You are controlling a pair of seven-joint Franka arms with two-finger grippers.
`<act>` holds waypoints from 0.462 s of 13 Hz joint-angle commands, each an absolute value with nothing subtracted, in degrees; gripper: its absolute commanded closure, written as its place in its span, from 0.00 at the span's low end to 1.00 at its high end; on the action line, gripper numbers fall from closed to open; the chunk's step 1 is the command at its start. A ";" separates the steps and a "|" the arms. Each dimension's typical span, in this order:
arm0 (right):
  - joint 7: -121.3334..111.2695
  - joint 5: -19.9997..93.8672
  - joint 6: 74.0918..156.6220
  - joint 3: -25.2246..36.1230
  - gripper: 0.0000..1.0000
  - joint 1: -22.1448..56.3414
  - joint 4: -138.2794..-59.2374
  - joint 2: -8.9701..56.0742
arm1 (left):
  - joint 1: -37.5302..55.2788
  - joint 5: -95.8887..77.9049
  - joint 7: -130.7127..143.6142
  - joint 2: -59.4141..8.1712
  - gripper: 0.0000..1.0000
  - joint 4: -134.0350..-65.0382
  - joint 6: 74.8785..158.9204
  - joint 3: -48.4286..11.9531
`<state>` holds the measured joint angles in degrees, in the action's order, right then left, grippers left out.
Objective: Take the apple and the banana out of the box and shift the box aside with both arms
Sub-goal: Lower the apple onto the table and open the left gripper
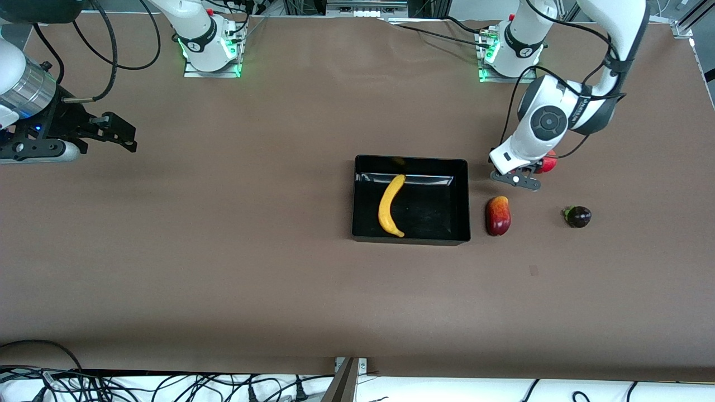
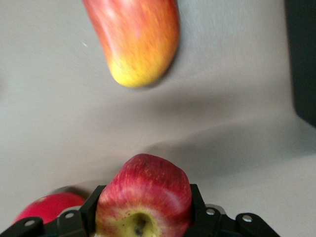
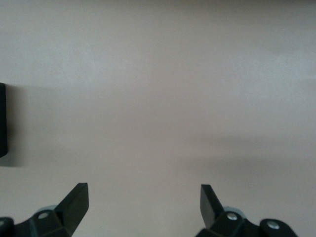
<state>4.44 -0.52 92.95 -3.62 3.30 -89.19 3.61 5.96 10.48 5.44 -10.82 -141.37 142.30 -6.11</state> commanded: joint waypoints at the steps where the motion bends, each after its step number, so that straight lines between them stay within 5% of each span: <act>1: 5.10 -0.97 92.81 -3.69 0.00 3.43 -88.77 3.60 | 3.96 9.23 4.31 -12.04 0.05 -143.61 147.30 -6.50; 6: 5.10 -0.97 92.81 -3.69 0.00 3.43 -88.77 3.60 | 4.39 9.23 4.74 -7.66 0.00 -141.60 145.65 -6.77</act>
<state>4.44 -0.52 92.95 -3.62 3.30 -89.19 3.62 4.40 10.47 5.42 -11.44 -142.35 147.21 -6.12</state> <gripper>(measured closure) 0.000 0.000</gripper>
